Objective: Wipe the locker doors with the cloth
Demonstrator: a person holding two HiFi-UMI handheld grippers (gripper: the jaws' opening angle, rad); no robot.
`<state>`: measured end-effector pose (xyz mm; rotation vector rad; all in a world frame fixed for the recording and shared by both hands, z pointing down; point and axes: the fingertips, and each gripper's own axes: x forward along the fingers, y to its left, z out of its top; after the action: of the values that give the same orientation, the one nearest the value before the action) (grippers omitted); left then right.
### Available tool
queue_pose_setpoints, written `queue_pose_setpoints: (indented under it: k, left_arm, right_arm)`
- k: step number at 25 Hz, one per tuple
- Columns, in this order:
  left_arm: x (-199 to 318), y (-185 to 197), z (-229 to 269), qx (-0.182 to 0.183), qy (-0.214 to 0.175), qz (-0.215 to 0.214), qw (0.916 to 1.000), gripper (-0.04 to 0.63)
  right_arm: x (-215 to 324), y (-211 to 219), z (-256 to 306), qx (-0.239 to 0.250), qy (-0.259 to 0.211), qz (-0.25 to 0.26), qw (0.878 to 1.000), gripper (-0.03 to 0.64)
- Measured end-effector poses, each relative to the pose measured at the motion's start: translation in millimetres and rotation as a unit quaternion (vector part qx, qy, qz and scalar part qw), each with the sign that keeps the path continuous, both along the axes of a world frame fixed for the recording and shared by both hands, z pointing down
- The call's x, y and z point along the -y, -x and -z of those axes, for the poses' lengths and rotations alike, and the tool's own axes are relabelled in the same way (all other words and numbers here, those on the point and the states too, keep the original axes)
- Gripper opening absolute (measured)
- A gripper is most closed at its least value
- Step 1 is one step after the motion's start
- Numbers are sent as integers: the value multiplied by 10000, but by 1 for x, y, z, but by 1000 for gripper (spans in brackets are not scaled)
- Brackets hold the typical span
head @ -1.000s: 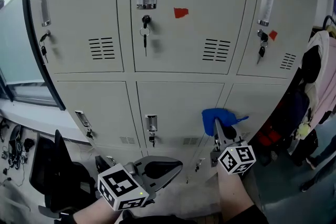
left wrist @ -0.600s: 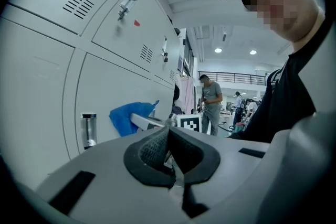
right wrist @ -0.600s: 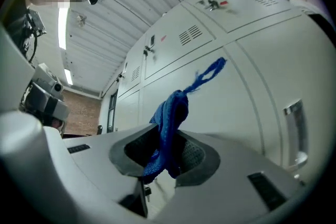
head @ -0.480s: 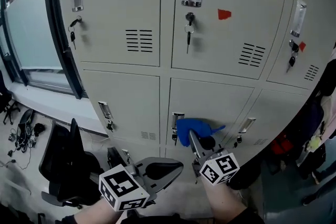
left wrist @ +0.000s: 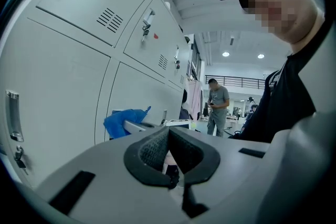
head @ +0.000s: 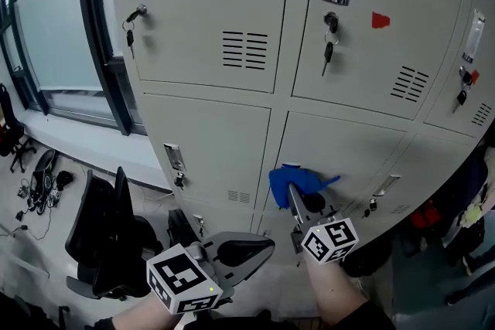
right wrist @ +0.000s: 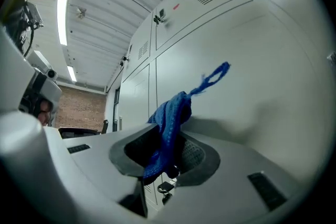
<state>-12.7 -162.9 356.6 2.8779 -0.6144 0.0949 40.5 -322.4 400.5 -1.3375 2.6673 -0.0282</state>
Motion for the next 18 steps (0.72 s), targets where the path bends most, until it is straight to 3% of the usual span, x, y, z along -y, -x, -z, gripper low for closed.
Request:
queue_pose_setpoints:
  k: [8, 18]
  left_arm:
    - [3, -24, 0, 62, -7, -184, 9998, 6]
    - [0, -88, 1, 130, -64, -532, 9985, 6]
  right_arm:
    - [-2, -58, -5, -62, 26, -409, 9991, 91]
    - [-12, -162, -5, -17, 34, -993, 9950, 92]
